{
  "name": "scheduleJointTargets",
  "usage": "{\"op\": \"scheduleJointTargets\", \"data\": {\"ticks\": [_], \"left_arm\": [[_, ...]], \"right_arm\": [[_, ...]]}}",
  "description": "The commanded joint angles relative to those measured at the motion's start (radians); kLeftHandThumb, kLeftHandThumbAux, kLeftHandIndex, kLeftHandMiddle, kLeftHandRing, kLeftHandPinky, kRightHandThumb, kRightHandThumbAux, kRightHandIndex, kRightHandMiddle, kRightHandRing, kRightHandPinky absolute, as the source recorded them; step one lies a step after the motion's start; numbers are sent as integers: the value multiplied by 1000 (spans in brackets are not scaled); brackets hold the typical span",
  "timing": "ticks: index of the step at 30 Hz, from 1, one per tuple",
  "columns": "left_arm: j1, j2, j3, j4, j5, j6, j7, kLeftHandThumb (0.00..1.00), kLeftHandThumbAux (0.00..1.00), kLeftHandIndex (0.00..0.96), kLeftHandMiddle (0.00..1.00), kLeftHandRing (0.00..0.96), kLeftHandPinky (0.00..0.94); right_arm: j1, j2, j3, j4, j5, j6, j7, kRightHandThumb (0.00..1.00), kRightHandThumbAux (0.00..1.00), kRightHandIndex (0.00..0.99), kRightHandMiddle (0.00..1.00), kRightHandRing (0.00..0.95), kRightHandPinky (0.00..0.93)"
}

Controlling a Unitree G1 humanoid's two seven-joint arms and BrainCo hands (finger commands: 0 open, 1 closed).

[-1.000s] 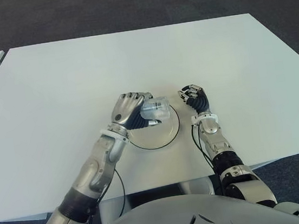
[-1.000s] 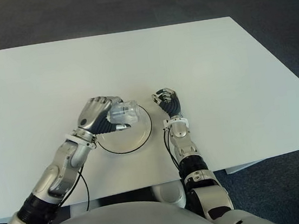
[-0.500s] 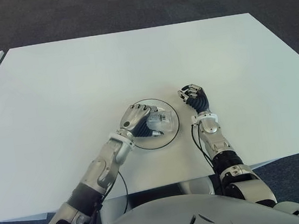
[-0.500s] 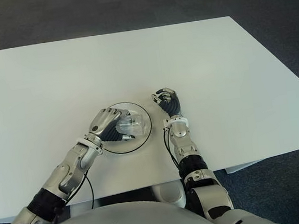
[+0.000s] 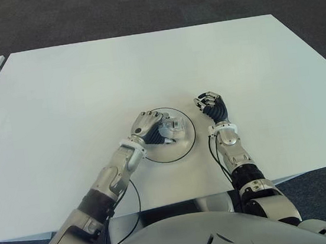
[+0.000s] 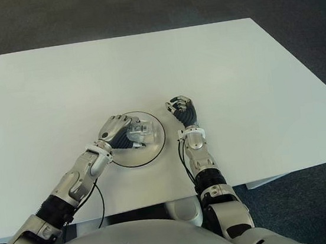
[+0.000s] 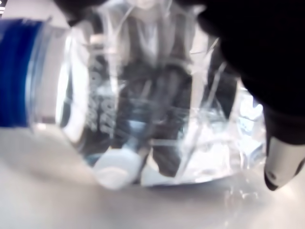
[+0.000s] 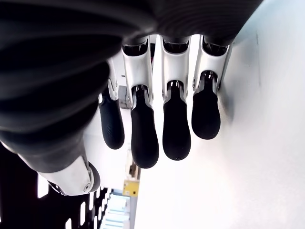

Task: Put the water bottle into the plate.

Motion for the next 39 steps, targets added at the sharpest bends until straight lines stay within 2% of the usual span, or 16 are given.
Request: {"op": "scheduleJointTargets", "data": {"ticks": [1, 8, 13, 14, 15, 16, 17, 21, 27, 39], "left_arm": [[13, -6, -1, 75, -10, -1, 26, 851, 665, 406, 562, 787, 764], [0, -6, -13, 132, -7, -31, 81, 847, 662, 405, 584, 713, 668], [-17, -3, -23, 158, -1, -54, 101, 832, 673, 376, 526, 539, 523], [-20, -3, -25, 162, 0, -58, 103, 767, 614, 326, 458, 464, 462], [-24, -2, -28, 170, 2, -63, 104, 743, 593, 308, 433, 436, 440], [-30, 0, -33, 181, 4, -69, 104, 687, 572, 252, 350, 342, 354], [-34, 1, -36, 189, 6, -73, 104, 633, 568, 196, 268, 251, 259], [-49, 7, -48, 213, 27, -78, 115, 491, 585, 57, 75, 60, 58], [-57, 11, -54, 233, 46, -83, 161, 391, 561, 6, 7, 6, 6], [-58, 13, -74, 250, 82, -76, 279, 217, 466, 0, 0, 0, 0]], "right_arm": [[83, 7, -3, 86, 12, 77, 4, 704, 729, 432, 645, 633, 627], [86, 5, -2, 82, 15, 72, 12, 703, 730, 432, 649, 639, 635], [86, 4, -2, 81, 14, 76, 12, 704, 730, 432, 650, 640, 632], [86, 4, -2, 81, 14, 77, 12, 704, 730, 432, 650, 640, 632], [86, 3, -1, 81, 13, 77, 11, 704, 730, 432, 650, 640, 632], [86, 3, 0, 81, 11, 78, 10, 704, 730, 432, 650, 640, 631], [87, 2, 1, 80, 10, 79, 10, 704, 730, 432, 651, 641, 634], [86, 4, 2, 76, 7, 90, 1, 703, 730, 432, 650, 640, 636], [82, 7, 0, 77, 8, 97, -2, 703, 730, 432, 651, 641, 636], [80, 7, -1, 87, 14, 79, 7, 704, 730, 432, 655, 645, 636]]}}
